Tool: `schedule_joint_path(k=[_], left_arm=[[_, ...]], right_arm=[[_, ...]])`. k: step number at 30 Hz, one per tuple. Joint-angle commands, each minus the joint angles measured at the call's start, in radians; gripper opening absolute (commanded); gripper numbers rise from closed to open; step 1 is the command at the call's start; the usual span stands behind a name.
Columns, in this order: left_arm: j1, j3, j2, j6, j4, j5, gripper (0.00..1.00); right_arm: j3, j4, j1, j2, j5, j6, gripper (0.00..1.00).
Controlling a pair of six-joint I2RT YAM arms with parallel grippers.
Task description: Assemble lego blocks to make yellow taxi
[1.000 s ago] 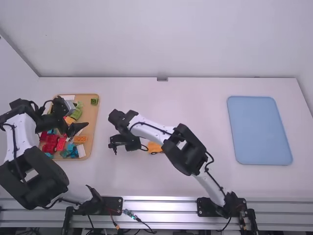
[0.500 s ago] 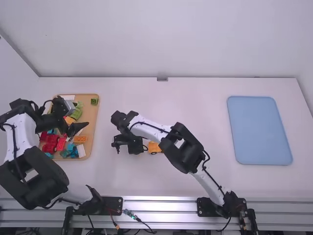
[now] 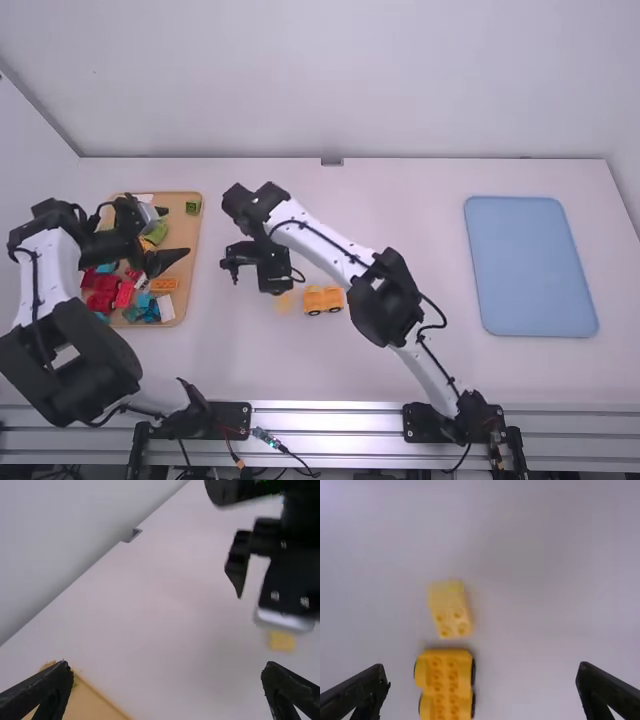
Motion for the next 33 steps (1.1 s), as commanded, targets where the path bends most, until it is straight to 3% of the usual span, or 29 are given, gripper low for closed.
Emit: schedule_joint_path(k=[1,7,12,15,21,26,30,33], left_arm=[[-0.031,-0.006,-0.023,0.010,-0.006,0.037,0.99],[-0.081,-0.009,-0.023,0.006,-0.004,0.037,0.99],[-0.138,-0.048,-0.023,0.006,0.045,0.029,0.99],[-0.167,-0.082,-0.023,0.004,0.088,0.029,0.99],[-0.246,-0.154,-0.025,-0.074,0.175,0.029,0.99],[-0.372,-0.232,-0.025,-0.074,0.240,0.026,0.99],[-0.475,-0.327,-0.025,-0.094,0.364,0.024,0.99],[-0.508,-0.383,-0.025,-0.167,0.464,0.017,0.99]], right_arm=[[0.086,-0.032,-0.049,-0.006,-0.037,-0.024,0.99],[0.157,-0.042,-0.153,-0.057,-0.050,0.084,0.99],[0.091,0.026,-0.233,-0.134,-0.083,0.176,0.99],[-0.032,0.107,-0.262,-0.198,-0.051,0.223,0.99],[-0.472,0.413,-0.291,-0.430,-0.050,0.262,0.99],[-0.834,0.592,-0.340,-0.646,-0.150,0.159,0.99],[-1.057,0.708,-0.394,-0.759,-0.193,0.111,0.99],[-1.151,0.767,-0.419,-0.795,-0.198,0.110,0.99]])
